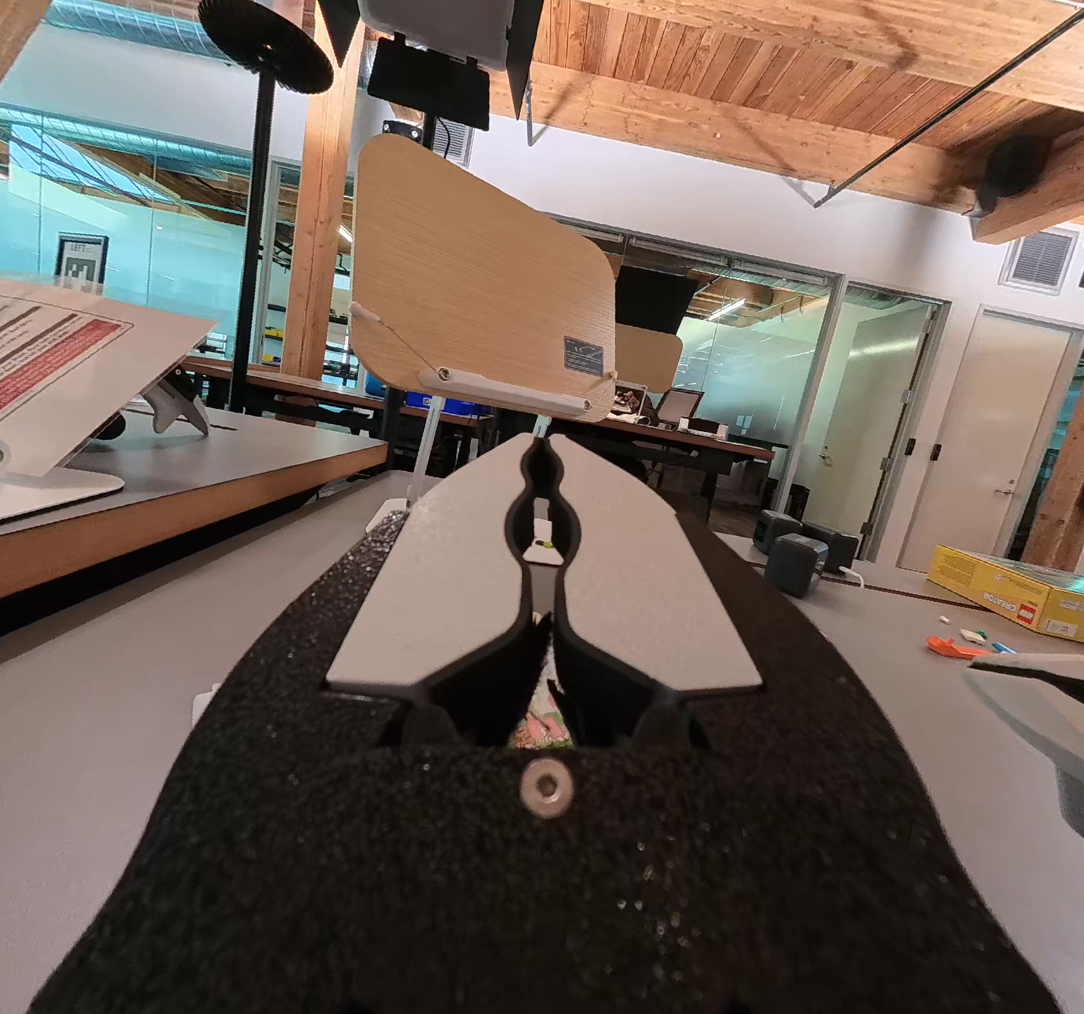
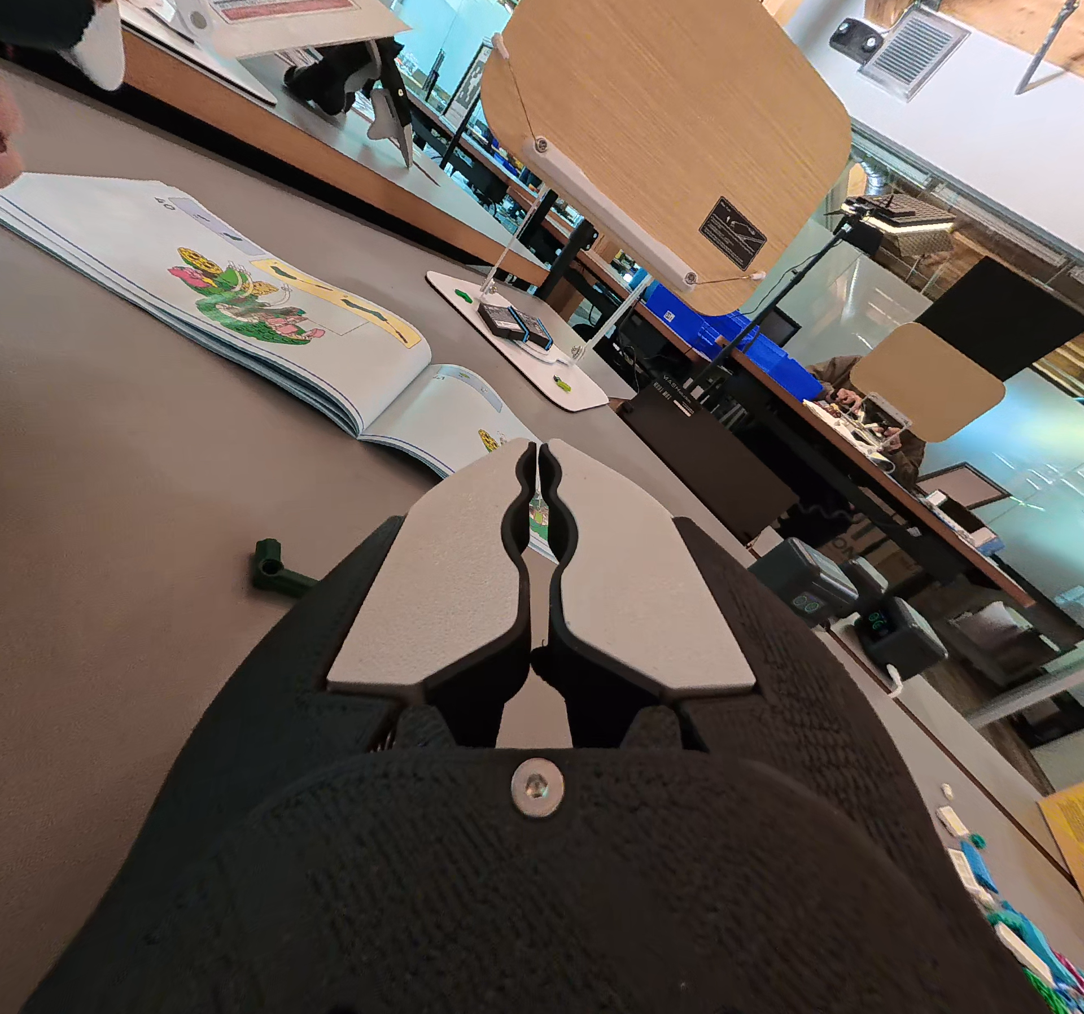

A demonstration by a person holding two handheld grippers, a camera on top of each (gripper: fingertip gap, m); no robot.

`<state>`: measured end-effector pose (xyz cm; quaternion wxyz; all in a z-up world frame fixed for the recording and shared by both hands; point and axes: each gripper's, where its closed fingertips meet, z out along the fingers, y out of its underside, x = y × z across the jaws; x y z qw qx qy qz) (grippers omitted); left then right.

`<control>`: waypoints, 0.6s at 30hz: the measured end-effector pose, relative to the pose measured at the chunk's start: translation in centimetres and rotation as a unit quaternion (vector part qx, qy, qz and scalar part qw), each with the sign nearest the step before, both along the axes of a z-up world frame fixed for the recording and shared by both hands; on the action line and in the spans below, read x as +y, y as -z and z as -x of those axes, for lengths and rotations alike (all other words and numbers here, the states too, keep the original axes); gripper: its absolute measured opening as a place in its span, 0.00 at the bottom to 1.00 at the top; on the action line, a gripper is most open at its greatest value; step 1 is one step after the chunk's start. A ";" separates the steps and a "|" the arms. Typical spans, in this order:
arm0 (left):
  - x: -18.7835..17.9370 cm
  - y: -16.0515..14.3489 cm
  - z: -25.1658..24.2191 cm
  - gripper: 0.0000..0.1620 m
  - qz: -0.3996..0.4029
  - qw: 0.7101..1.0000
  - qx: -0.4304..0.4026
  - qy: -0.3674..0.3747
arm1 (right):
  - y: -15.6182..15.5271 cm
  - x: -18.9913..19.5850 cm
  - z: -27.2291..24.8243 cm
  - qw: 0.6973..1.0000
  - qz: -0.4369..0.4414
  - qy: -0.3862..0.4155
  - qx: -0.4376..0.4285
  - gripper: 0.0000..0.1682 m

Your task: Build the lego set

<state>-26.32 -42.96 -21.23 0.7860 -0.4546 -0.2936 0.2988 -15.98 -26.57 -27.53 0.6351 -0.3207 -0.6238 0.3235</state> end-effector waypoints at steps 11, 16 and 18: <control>0.7 0.3 -0.2 0.00 0.019 1.000 0.004 0.013 | 0.1 -0.1 0.0 1.000 -0.014 0.001 0.000 0.00; 1.0 0.4 -0.3 0.00 0.026 1.000 0.005 0.017 | 0.2 -0.3 0.0 1.000 -0.008 -0.006 -0.007 0.00; 1.1 0.4 -0.4 0.00 0.029 0.999 0.008 0.018 | 0.2 -0.3 0.0 1.000 -0.003 -0.007 -0.008 0.00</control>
